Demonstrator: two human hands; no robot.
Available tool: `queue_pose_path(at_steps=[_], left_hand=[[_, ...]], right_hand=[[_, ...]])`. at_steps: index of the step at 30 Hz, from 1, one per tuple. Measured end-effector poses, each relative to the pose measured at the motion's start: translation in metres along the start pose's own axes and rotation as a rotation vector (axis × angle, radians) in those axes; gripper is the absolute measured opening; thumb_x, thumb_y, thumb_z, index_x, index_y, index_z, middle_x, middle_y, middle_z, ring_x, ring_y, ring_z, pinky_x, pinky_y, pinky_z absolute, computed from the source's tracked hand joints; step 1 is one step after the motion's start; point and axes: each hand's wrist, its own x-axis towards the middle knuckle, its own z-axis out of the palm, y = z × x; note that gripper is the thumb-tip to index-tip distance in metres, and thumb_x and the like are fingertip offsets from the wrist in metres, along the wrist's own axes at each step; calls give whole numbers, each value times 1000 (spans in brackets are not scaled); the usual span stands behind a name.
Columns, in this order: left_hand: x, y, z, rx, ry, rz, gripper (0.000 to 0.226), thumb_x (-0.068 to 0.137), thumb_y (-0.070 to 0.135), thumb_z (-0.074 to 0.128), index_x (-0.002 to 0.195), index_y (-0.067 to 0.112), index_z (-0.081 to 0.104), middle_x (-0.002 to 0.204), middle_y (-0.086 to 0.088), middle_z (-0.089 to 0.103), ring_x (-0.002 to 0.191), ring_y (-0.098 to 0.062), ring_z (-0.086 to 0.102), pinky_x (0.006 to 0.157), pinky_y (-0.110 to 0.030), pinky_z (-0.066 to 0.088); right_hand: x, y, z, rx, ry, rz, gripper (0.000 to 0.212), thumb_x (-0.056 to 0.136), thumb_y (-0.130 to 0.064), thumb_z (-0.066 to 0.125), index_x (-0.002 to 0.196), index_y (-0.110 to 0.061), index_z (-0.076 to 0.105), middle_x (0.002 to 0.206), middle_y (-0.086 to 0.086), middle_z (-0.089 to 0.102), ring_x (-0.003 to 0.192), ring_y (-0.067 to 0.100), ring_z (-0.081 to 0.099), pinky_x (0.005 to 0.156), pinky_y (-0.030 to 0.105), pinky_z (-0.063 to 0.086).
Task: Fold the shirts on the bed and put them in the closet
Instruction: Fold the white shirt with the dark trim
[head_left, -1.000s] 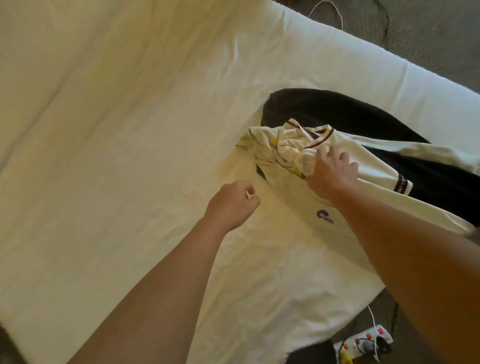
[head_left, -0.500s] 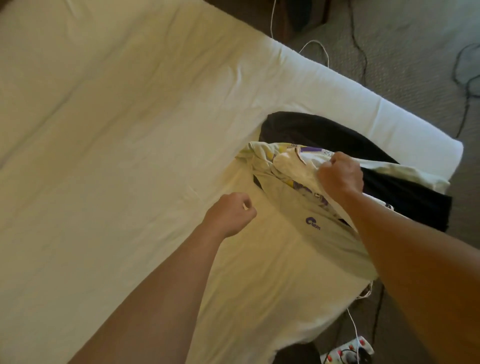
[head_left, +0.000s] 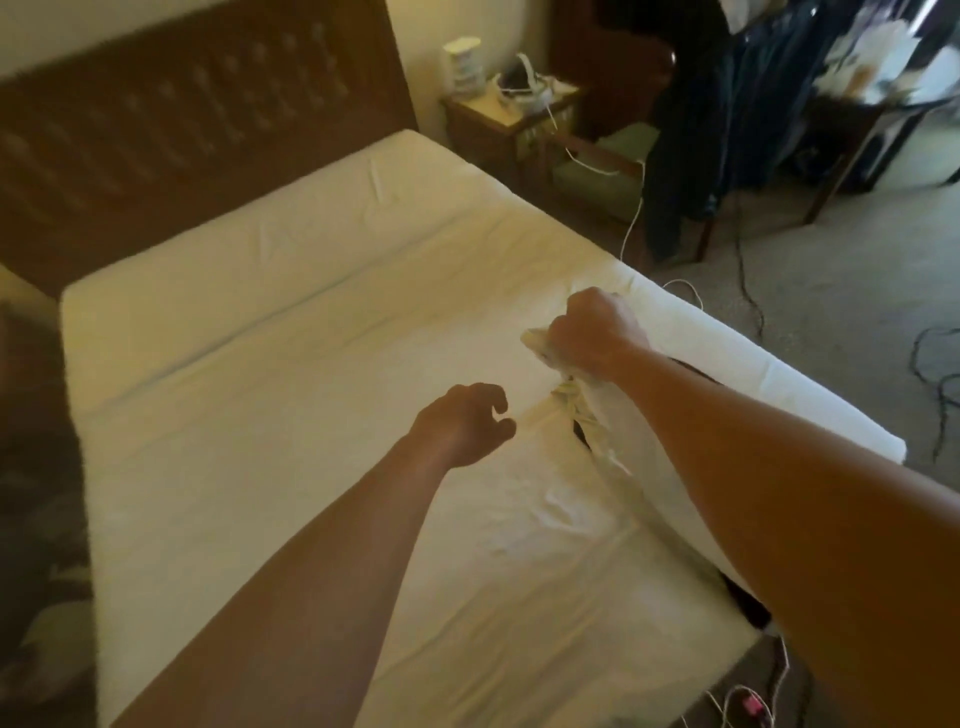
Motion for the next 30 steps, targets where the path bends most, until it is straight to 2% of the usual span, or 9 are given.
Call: queue_pose_path(at_steps=[3,8,12,15,17,20,25,27,30], left_hand=[[-62,-30,-24,11,63,-64,33,97,45,58,126,29,58,121,4,66,121,-22,55,101,-39,46],[-170,-88,-49,-77,179,-148,50,93,41,65,137,22,49,107,3,68,107,-20,60,97,-37,49],[-246,-126,-68,-231,302,-215,82,88,40,75,156,20,33,150,-8,51,134,-28,50,106,-38,44],[-288,-147,-79,-367,359,-269,103,79,41,85,160,21,23,162,-7,34,147,-31,35,115,-46,38],[-309,-161,-90,-396,432,-314,79,77,48,84,143,26,47,153,-5,44,140,-31,42,110,-47,42],[-341,-174,-119,-471,674,-328,20,89,40,74,87,26,61,119,-5,65,104,-21,60,77,-32,49],[-408,-182,-178,-816,1051,-245,12,97,27,66,96,15,66,97,3,59,90,-13,55,66,-21,42],[-432,-183,-198,-873,1144,-192,5,95,24,68,93,20,66,100,-2,61,97,-20,58,74,-32,51],[-459,-177,-229,-868,1240,-169,6,89,25,74,92,23,70,110,-4,64,102,-22,59,87,-43,54]], right_hand=[[-49,-60,2,-56,-17,-115,20,92,-23,49,97,-7,60,82,6,52,82,26,53,69,36,43],[-146,-157,-8,-235,37,-521,34,104,-20,45,120,0,66,110,14,63,103,29,61,83,32,47],[-208,-226,-17,-330,94,-734,31,105,-18,46,120,-2,68,92,6,54,95,22,61,85,28,51],[-243,-269,-26,-208,108,-763,20,98,-6,53,103,1,71,92,9,65,87,24,66,73,30,53],[-249,-292,-34,2,123,-813,10,87,1,63,80,-5,67,73,4,61,66,20,60,57,24,42],[-253,-321,-44,215,86,-807,23,92,-11,52,69,-13,53,68,-4,47,65,15,45,65,31,34],[-271,-350,-65,466,-81,-891,38,88,-53,67,93,-15,66,92,0,63,86,16,59,78,36,49],[-273,-360,-73,440,-117,-948,52,79,-70,65,98,-22,62,99,-2,61,91,15,58,77,32,48],[-278,-370,-84,342,-115,-1061,55,74,-66,72,105,-24,57,102,-5,59,92,12,57,71,24,45]])
